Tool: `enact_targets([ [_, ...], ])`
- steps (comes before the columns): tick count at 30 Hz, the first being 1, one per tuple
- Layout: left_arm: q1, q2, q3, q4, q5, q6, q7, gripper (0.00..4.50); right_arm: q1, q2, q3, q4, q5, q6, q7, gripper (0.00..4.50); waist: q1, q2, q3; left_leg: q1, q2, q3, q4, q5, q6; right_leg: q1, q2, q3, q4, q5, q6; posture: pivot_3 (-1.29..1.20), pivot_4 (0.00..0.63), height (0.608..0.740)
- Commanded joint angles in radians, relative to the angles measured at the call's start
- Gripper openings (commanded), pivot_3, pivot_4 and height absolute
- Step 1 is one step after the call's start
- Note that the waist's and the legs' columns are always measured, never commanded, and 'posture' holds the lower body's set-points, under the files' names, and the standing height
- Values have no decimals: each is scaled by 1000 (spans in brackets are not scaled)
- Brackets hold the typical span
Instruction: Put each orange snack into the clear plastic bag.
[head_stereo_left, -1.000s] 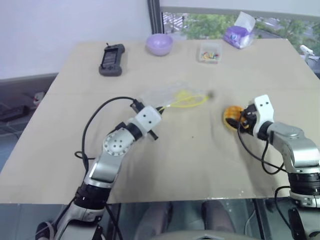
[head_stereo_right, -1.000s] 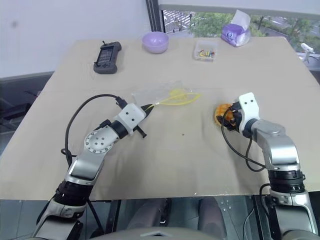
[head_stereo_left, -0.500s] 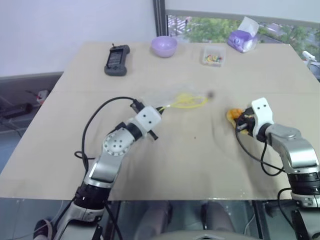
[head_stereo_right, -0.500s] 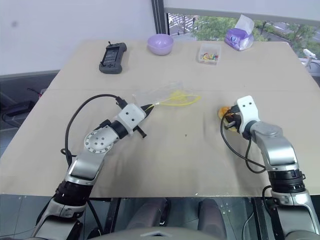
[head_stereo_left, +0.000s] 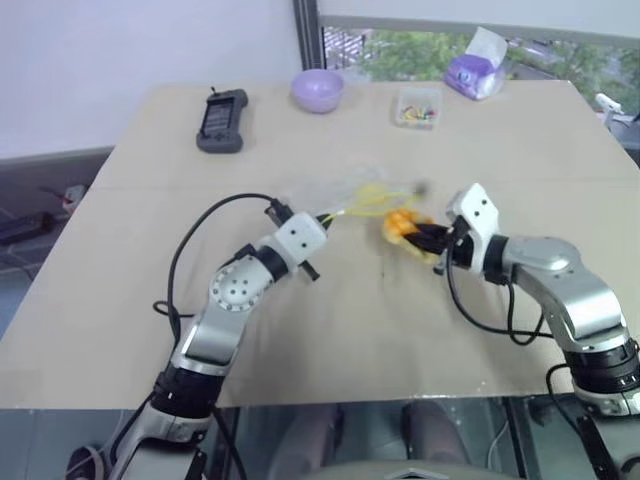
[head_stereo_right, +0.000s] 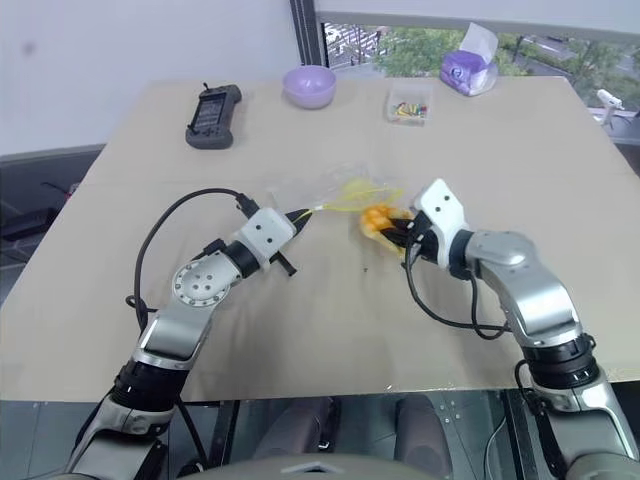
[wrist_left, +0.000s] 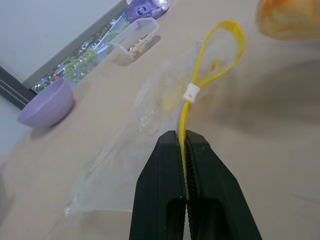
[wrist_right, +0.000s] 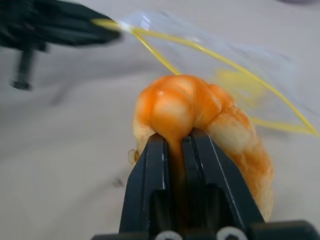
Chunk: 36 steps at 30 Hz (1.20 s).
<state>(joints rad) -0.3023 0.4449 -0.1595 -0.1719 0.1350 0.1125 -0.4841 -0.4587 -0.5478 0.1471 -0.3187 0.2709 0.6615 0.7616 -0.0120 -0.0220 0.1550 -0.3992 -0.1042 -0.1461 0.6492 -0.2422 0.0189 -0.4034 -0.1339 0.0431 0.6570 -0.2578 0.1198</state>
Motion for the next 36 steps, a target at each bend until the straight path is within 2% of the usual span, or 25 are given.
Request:
enact_targets([
  [1, -10, 3, -3, -15, 3, -38, -7, 0, -45, -2, 14, 15, -11, -31, 15, 45, 1, 0, 0, 0, 0, 0, 0, 0, 0, 0, 0, 0, 0, 0, 0, 0, 150, 740],
  [11, 11, 12, -20, -36, -13, -81, -53, 0, -121, 18, 36, 151, -35, -76, 31, 45, -1, 0, 0, 0, 0, 0, -1, 0, 0, -1, 0, 0, 0, 0, 0, 0, 150, 740],
  [19, -1, 55, -44, 1, -20, -190, -139, 0, -155, -17, 11, 215, 3, 4, 89, 45, -1, 0, 0, 0, 0, 0, -1, 0, 0, -1, 0, 1, 0, 0, 0, 0, 150, 740],
  [25, -24, 46, -61, 48, -28, -246, -175, 0, -196, -10, 20, 249, 3, 38, 86, 45, -2, 1, 1, 0, 0, 1, -1, 0, 0, -2, 0, 1, 0, 0, 0, 0, 150, 740],
  [29, -42, 29, -74, 75, -29, -267, -187, 0, -214, 43, 5, 238, 26, 49, 56, 45, -3, 1, 1, -1, 0, 1, -1, 0, 0, -2, 0, 1, 0, 0, 0, 0, 150, 740],
  [36, -68, -16, -88, 89, -58, -272, -206, 0, -219, 114, 21, 309, -56, 16, -77, 45, -2, 1, 1, -1, 0, 1, -1, 0, 0, -2, 0, 1, 0, 0, 0, 0, 150, 740],
])
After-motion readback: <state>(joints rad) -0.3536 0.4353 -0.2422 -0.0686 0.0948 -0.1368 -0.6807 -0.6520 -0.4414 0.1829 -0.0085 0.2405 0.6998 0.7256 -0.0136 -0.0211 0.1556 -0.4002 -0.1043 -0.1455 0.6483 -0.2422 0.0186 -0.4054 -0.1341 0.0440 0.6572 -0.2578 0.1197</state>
